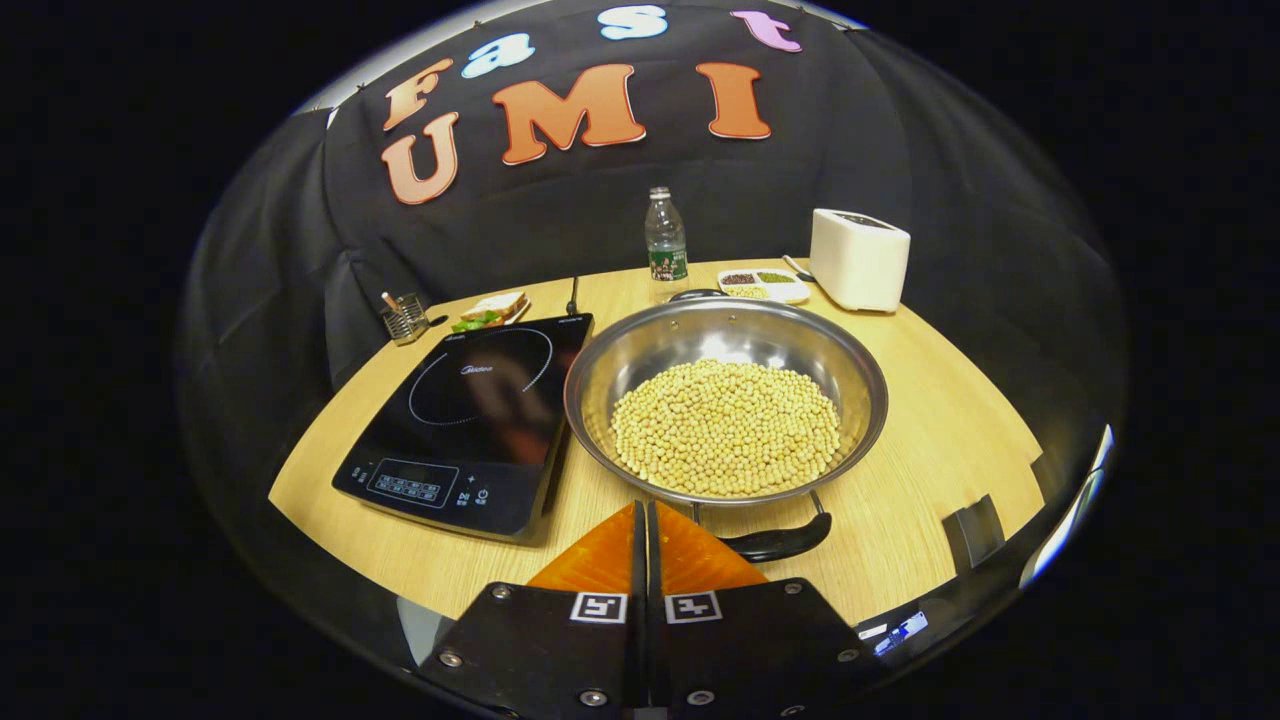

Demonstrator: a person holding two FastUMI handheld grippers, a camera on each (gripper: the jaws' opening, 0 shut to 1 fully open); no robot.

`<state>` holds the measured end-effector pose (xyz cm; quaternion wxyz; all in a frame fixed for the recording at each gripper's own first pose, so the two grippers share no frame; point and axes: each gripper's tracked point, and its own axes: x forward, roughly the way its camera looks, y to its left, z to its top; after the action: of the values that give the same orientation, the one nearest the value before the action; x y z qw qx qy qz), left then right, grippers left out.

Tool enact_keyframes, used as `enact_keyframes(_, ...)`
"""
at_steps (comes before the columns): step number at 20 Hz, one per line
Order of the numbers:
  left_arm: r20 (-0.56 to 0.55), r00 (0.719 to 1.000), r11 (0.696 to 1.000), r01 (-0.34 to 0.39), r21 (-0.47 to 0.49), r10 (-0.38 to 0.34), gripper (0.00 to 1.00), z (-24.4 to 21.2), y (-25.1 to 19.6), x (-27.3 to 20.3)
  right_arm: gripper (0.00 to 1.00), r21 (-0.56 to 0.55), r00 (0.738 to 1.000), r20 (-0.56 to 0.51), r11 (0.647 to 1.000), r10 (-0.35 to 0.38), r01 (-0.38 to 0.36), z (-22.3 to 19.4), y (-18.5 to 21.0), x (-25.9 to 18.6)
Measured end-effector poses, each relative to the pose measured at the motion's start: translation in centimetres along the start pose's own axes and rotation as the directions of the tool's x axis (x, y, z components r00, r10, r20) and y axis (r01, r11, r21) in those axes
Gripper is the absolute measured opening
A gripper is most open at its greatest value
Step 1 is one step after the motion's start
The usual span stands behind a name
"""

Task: First push the handle of the pot to place it horizontally, then grasp the pot with both hands and set it on the induction cooktop.

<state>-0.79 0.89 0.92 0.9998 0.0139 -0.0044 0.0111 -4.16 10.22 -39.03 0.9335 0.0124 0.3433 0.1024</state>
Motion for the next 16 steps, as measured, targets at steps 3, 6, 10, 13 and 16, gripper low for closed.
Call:
enact_keyframes(3, -0.001, 1.0, 1.0, -0.005, 0.001, 0.005, 0.98, -0.1, 0.2, 0.0, 0.0, 0.003, 0.999, -0.029, 1.0, -0.015, 0.015, -0.9, -0.3, 1.0)
enact_keyframes(6, -0.009, 1.0, 1.0, -0.012, -0.001, 0.012, 0.97, -0.5, 0.4, 0.1, 0.0, 0.041, 0.998, -0.061, 0.999, 0.002, 0.001, -1.9, -0.3, 1.4)
enact_keyframes(10, -0.009, 1.0, 1.0, -0.02, 0.009, 0.02, 0.96, -0.3, 0.7, 0.2, 0.0, 0.069, 0.998, -0.057, 0.997, -0.022, 0.026, -1.8, -1.8, 1.2)
enact_keyframes(13, 0.007, 1.0, 1.0, -0.021, 0.011, 0.021, 0.98, 0.2, 0.7, 0.0, 0.0, 0.106, 0.997, -0.055, 0.993, -0.049, 0.055, -1.5, -3.5, 1.1)
enact_keyframes(16, 0.006, 1.0, 1.0, -0.017, 0.01, 0.017, 0.99, 0.0, 0.4, 0.1, 0.0, 0.132, 0.995, -0.05, 0.987, -0.089, 0.095, -1.1, -5.6, 1.1)
